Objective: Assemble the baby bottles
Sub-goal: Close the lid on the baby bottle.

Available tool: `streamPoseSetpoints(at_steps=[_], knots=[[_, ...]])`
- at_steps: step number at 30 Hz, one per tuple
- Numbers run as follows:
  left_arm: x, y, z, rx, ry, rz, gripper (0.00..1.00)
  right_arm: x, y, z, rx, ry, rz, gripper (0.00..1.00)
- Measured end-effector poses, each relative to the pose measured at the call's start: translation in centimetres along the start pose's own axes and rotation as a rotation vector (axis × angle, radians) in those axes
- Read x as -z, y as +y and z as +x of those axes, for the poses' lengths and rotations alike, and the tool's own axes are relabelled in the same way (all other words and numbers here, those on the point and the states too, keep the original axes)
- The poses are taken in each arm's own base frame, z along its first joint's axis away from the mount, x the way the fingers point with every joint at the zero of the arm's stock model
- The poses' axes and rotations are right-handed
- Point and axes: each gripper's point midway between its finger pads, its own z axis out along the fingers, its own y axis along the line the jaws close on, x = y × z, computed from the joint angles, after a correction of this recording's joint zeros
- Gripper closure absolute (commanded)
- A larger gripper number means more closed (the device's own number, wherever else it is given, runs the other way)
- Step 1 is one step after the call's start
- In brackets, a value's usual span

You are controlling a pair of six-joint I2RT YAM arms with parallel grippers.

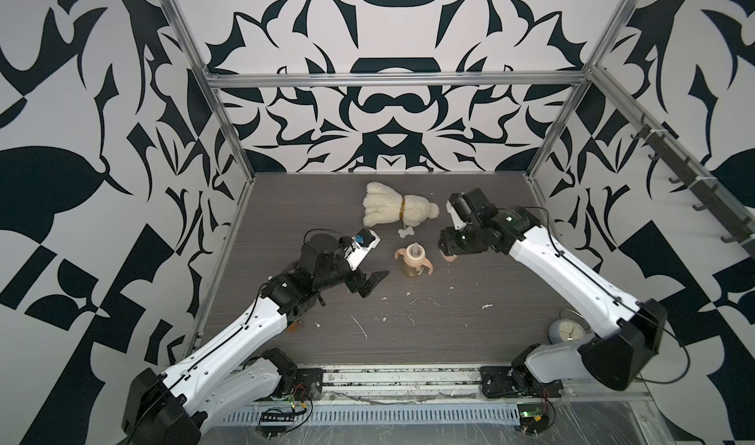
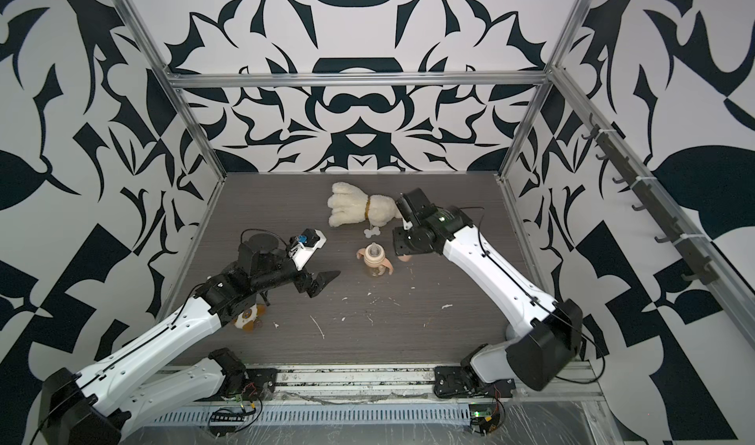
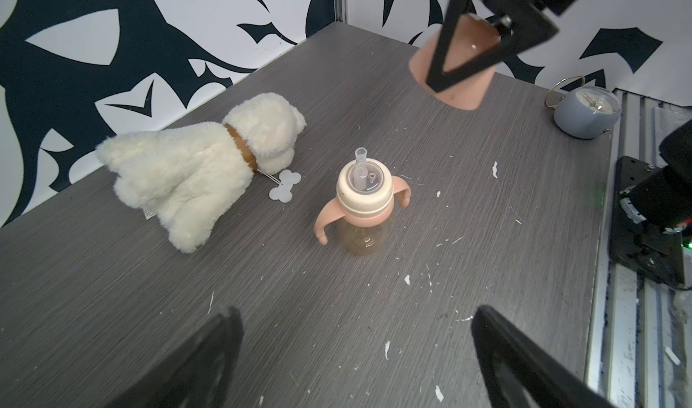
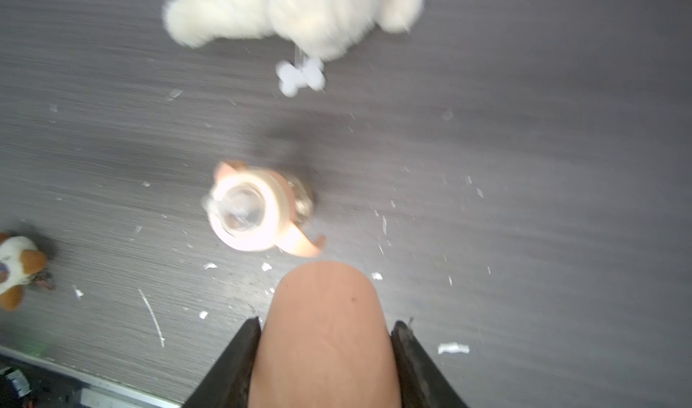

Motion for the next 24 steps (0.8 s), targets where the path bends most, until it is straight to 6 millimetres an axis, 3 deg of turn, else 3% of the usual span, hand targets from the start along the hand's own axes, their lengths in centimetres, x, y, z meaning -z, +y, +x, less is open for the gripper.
streamPoseSetpoints(at_steps=[4, 8, 15, 24], knots=[[0.3, 0.0, 0.1, 0.001, 0.003, -0.007, 0.01, -2.2, 3.5, -2.8, 0.100, 0.032, -0.033, 0.49], [0.9, 0.1, -0.1, -0.002, -0.004, -0.023, 0.01, -4.5, 5.8, -3.1, 0.183, 0.091, -0.046, 0.49], [1.0, 0.2, 0.8, 0.003, 0.013, -0.032, 0.00, -5.7, 6.5, -2.2, 0.260, 0.179, -0.029, 0.49], [0.6, 0.7, 1.5, 0.009, 0.037, -0.039, 0.01, -6.3, 5.9, -1.7, 0.321, 0.231, 0.020, 0.47]])
